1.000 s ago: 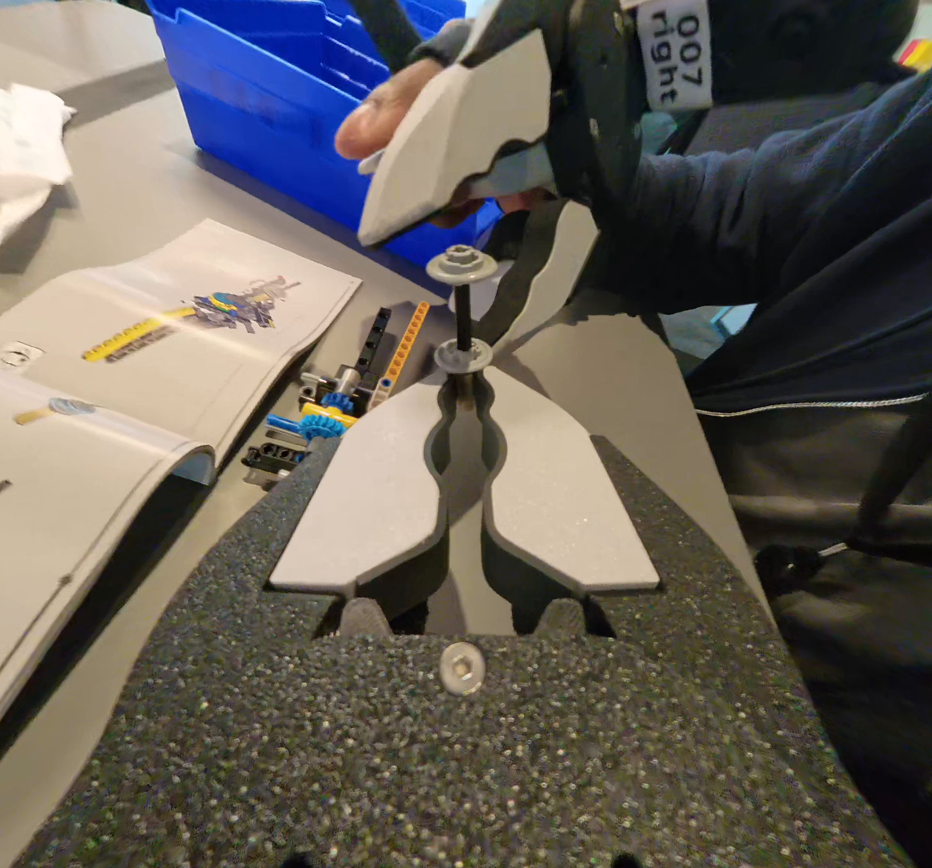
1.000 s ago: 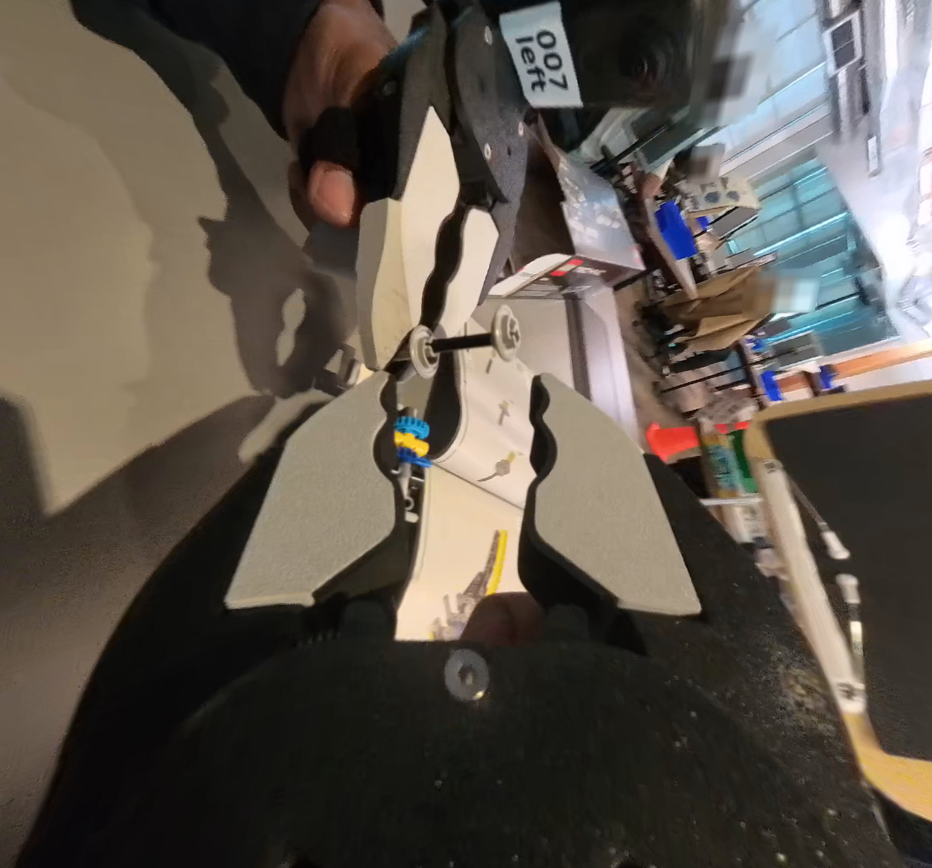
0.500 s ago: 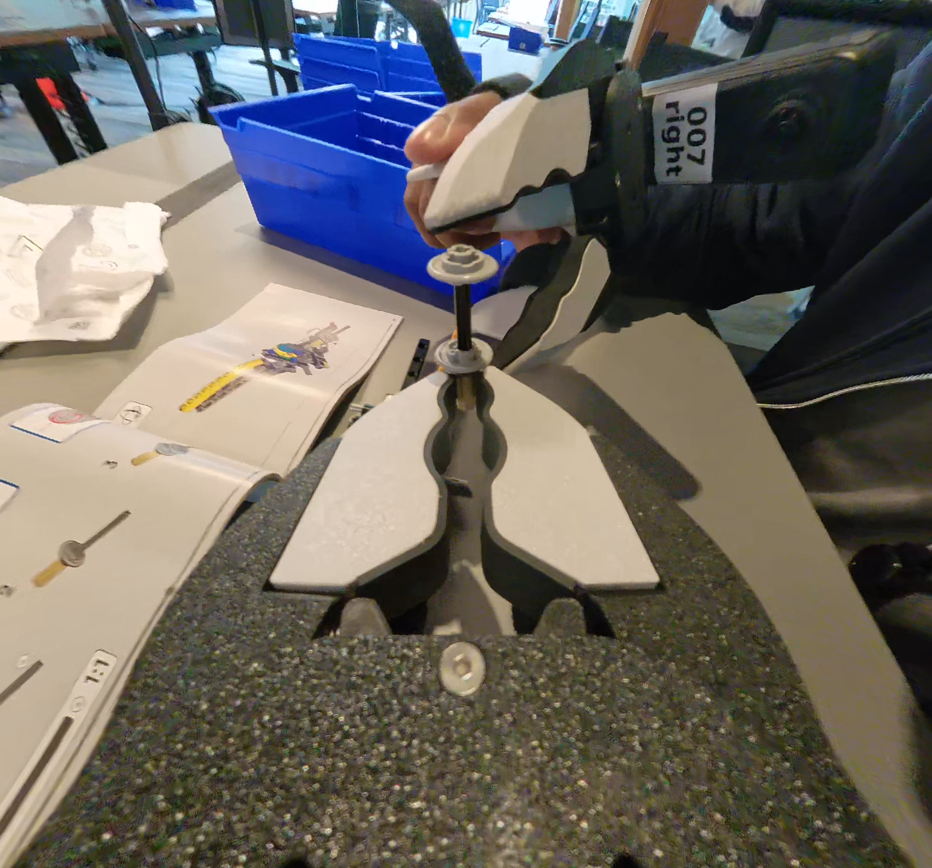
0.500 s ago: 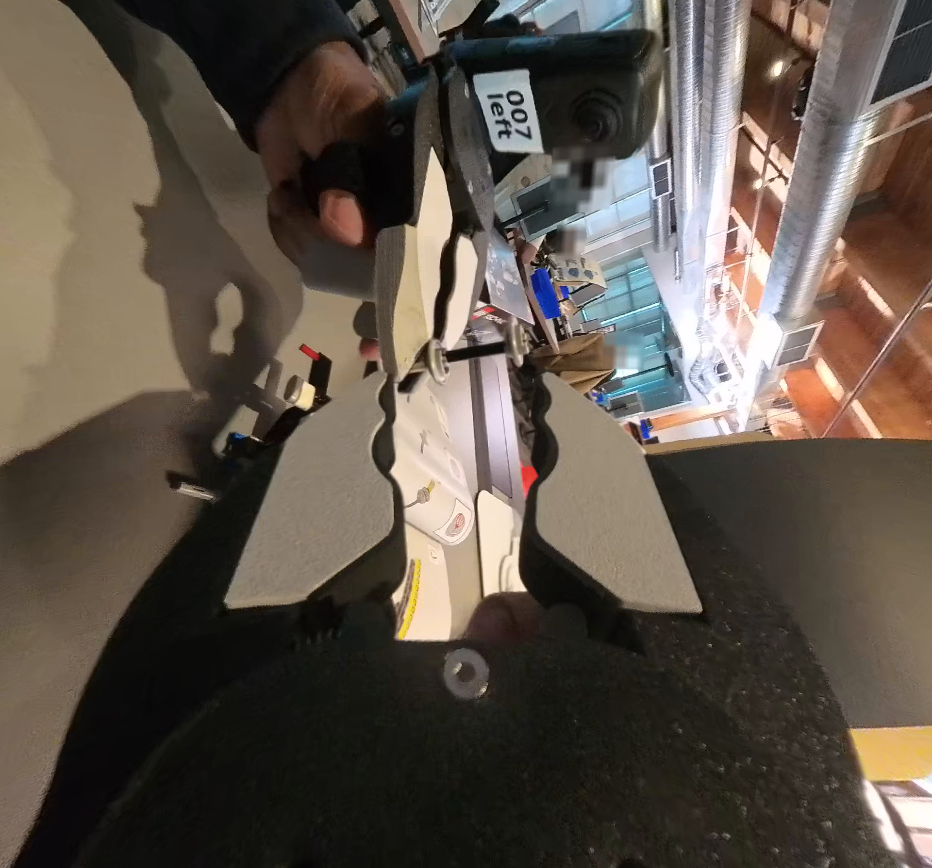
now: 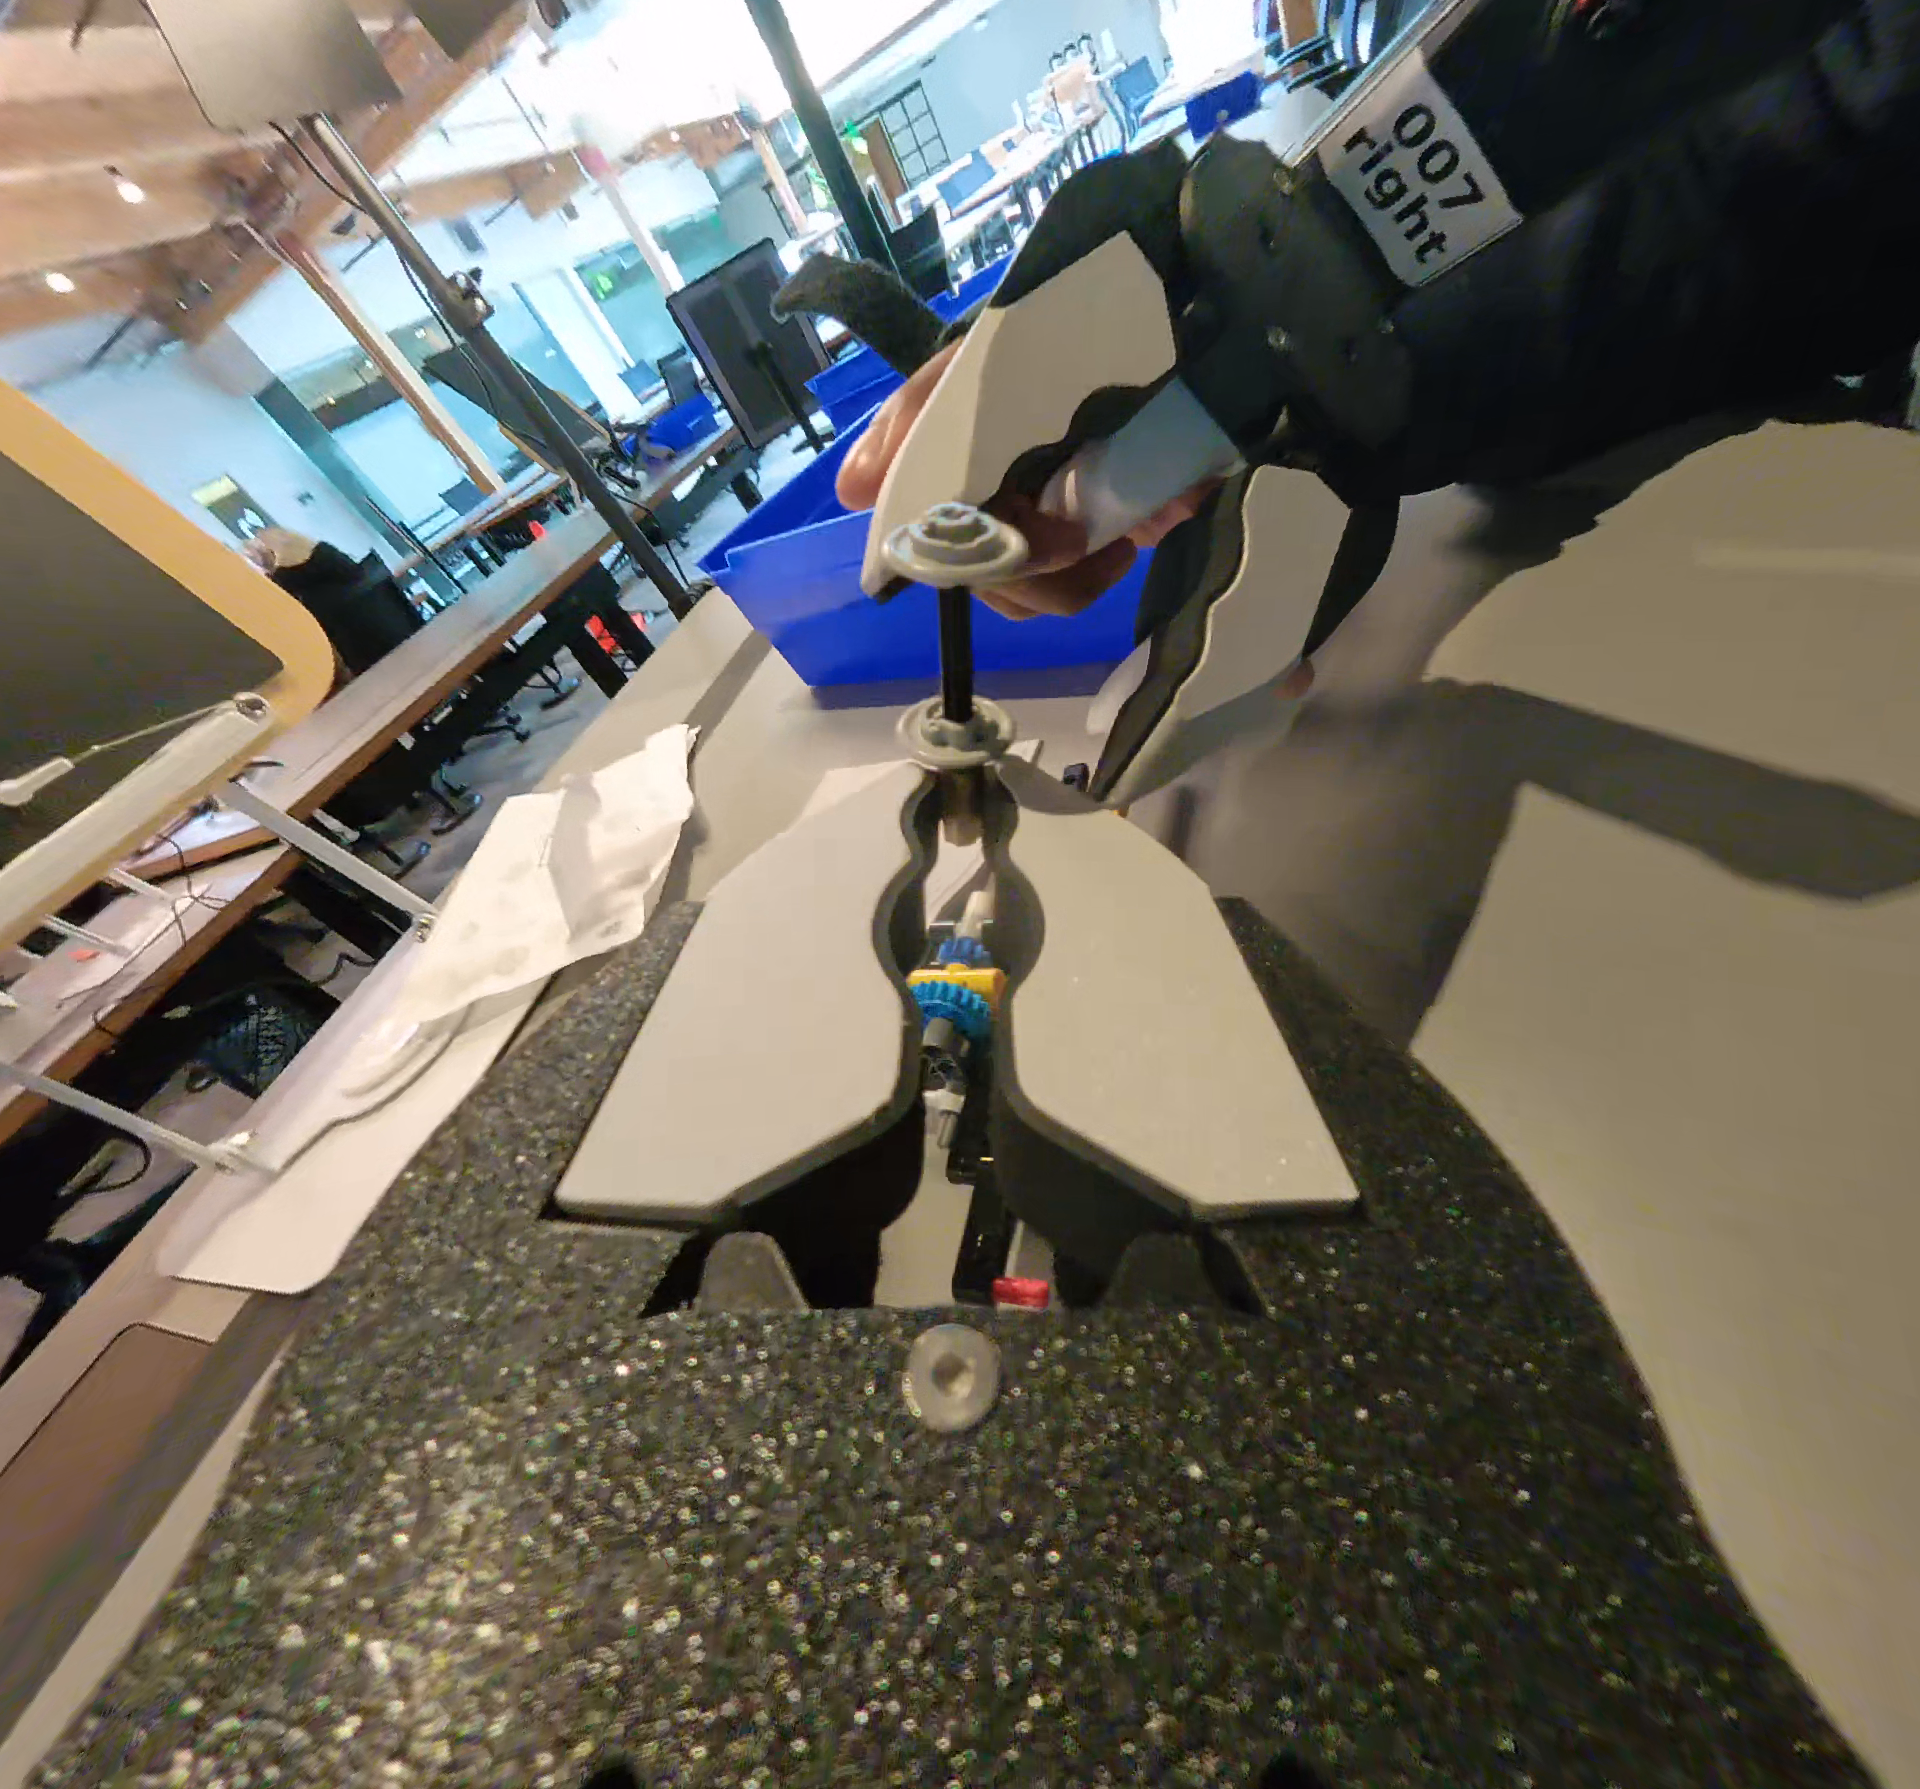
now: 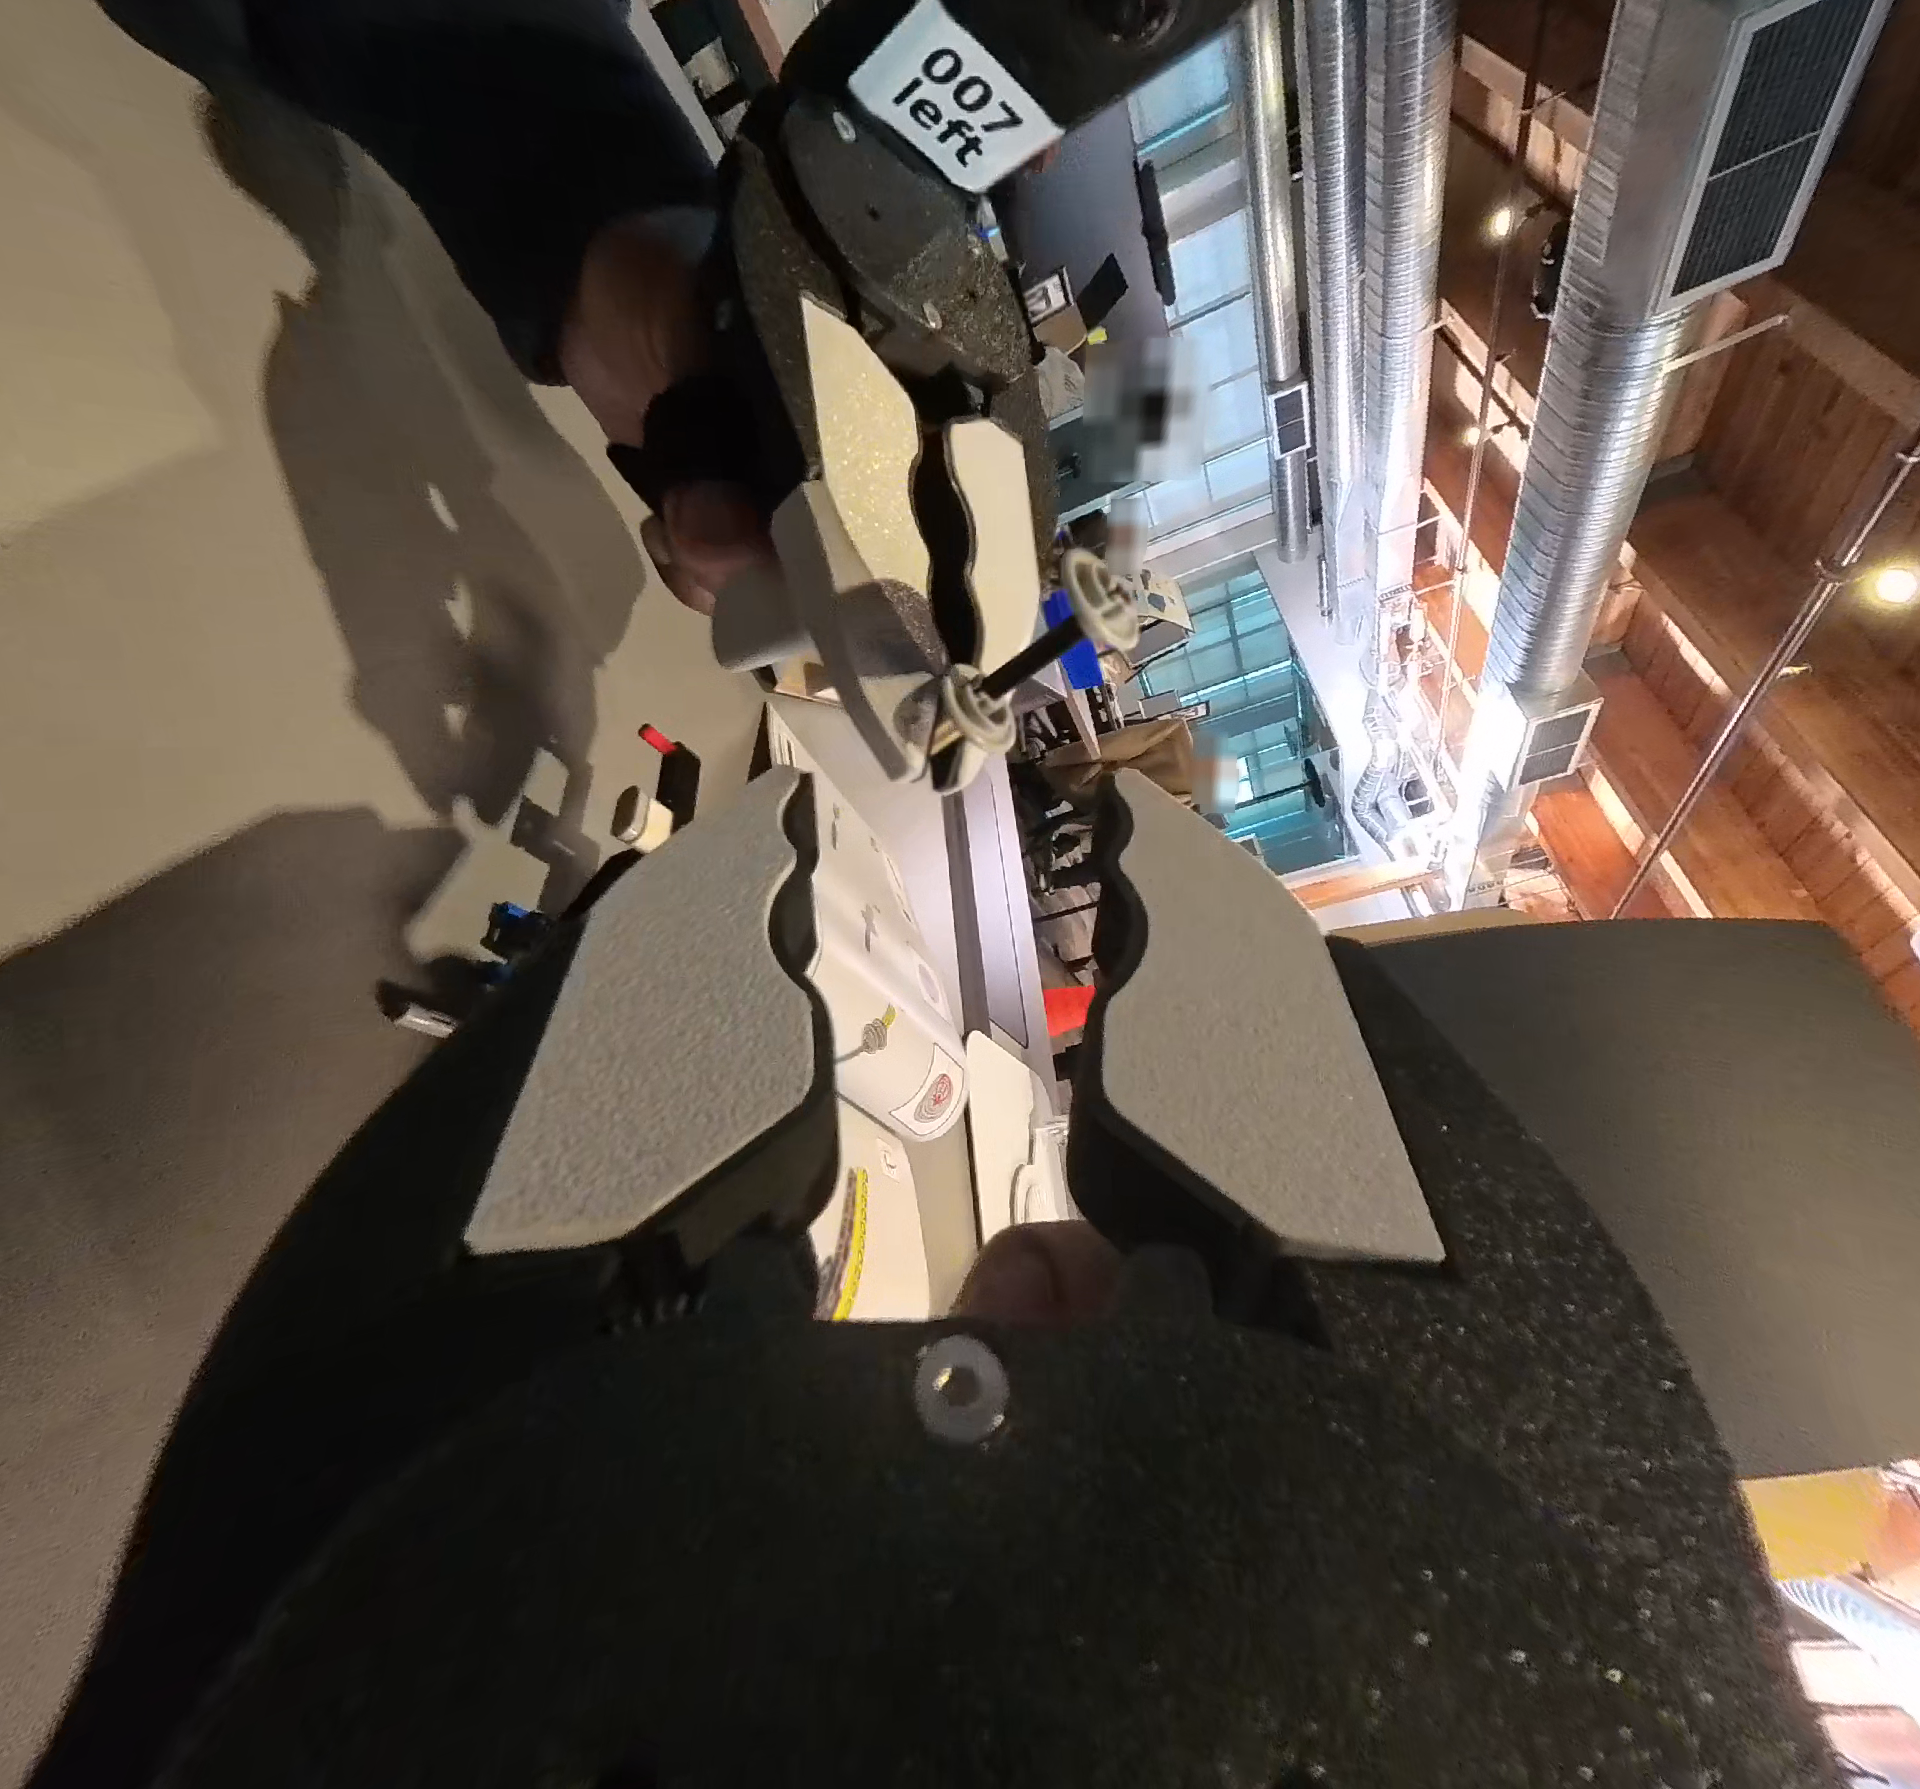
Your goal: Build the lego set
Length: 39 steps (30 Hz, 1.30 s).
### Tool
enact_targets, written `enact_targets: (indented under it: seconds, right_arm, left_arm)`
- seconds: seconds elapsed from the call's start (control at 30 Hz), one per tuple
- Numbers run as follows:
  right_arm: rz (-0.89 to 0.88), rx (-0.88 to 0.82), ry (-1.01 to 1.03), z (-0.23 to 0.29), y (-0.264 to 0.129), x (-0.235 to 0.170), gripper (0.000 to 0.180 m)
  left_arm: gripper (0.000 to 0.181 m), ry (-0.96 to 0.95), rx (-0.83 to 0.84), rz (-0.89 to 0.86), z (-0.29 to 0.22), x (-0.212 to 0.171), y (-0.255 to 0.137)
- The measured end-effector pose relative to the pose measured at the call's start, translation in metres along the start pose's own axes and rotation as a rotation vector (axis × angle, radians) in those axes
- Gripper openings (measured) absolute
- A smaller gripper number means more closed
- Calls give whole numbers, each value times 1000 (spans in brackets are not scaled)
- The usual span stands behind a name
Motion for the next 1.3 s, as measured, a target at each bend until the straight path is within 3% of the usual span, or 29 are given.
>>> enact_targets:
  seconds: [0.2,0.37,0.5,0.87,1.3]
  right_arm:
    - [-7,-7,3,-1,0,0,51]
    - [18,-37,-60,-3,2,-1,52]
    - [25,-14,-53,-1,3,-1,51]
    - [8,48,7,-1,1,-2,52]
    - [-15,99,95,-2,-1,-2,40]
  left_arm:
    - [7,-49,-12,1,1,-3,0]
    - [7,-341,-151,62,-6,-10,5]
    - [7,-465,-202,63,-8,-12,5]
    - [7,-680,-294,48,-10,-11,4]
    - [7,-841,-382,86,-24,-11,11]
Point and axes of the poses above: each gripper's, where its closed fingertips meet, y out along the fingers, x out of its top, z = x × y across the jaws, the point moved 3 cm from there along -y, back along the fingers, and after that the axes turned 3 degrees about -z, right-handed, at the moved point
